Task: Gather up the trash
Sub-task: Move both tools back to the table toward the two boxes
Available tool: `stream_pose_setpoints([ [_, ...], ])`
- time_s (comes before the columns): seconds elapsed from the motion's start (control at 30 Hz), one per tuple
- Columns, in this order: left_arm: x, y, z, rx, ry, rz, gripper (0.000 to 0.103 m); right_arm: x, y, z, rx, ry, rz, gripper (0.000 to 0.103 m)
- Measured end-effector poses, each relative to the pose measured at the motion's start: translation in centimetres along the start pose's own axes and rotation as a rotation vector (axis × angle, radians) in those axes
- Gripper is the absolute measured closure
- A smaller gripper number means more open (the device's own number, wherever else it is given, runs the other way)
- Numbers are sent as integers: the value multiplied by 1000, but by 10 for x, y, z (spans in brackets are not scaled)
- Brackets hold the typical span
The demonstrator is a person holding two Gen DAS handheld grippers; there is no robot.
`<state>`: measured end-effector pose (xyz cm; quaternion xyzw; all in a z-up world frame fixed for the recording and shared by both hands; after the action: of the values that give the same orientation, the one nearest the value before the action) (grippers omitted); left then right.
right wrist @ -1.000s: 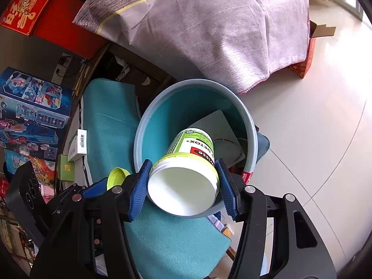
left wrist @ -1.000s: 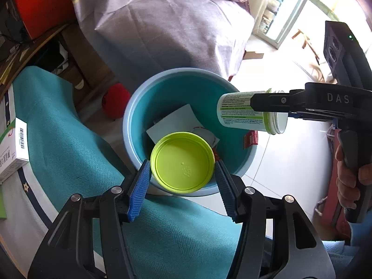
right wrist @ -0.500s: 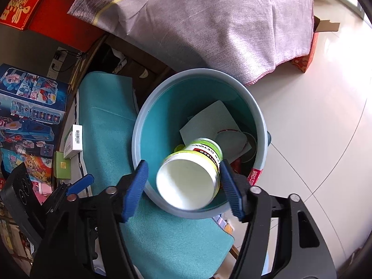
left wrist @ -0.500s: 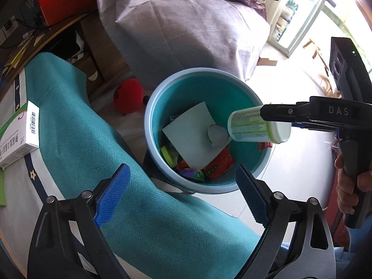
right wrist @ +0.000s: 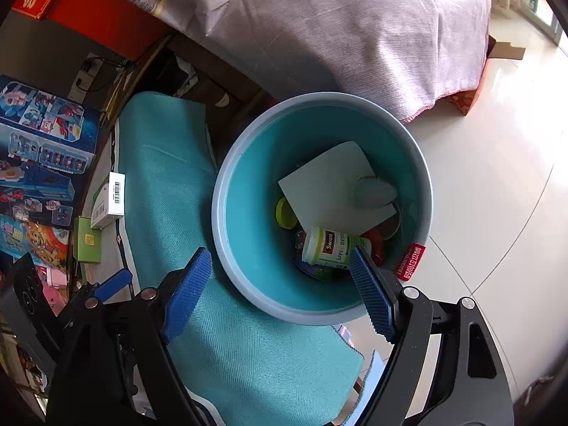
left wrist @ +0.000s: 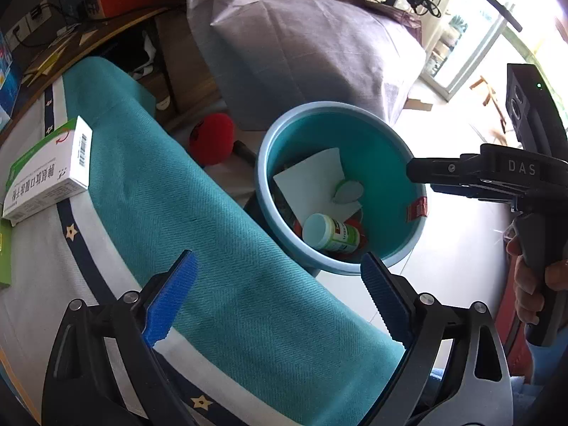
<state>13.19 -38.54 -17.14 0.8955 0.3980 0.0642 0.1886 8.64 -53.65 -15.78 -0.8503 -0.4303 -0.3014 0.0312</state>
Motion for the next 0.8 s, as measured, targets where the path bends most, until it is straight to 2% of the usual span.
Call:
stream_pose_setpoints([
  [0.3, 65, -23, -20, -26, 20, -132, 10, 62, -9, 25, 61, -28, -142, 27],
  [0.53, 146, -51, -45, -63, 62, -280, 10, 140, -12, 65, 165, -75, -380, 26],
  [0.6, 174, -60, -52, -76, 77, -329, 10, 163, -10, 76, 180, -97, -456, 23],
  [0.8, 248, -83, -70, -106, 128, -460, 10, 228, -9, 108, 232, -112, -640, 23],
])
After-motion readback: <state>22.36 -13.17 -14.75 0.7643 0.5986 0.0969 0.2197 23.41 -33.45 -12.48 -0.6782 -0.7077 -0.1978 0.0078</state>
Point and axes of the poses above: each gripper's, at about its wrist camera, not at the fingertips, and z roughly the way its jaws point, x to its left, y to its top, the point moved 10 cm from there along z, roughly the way its jaws point, and after that the axes turned 5 degrees about y, right-handed, at the moved point
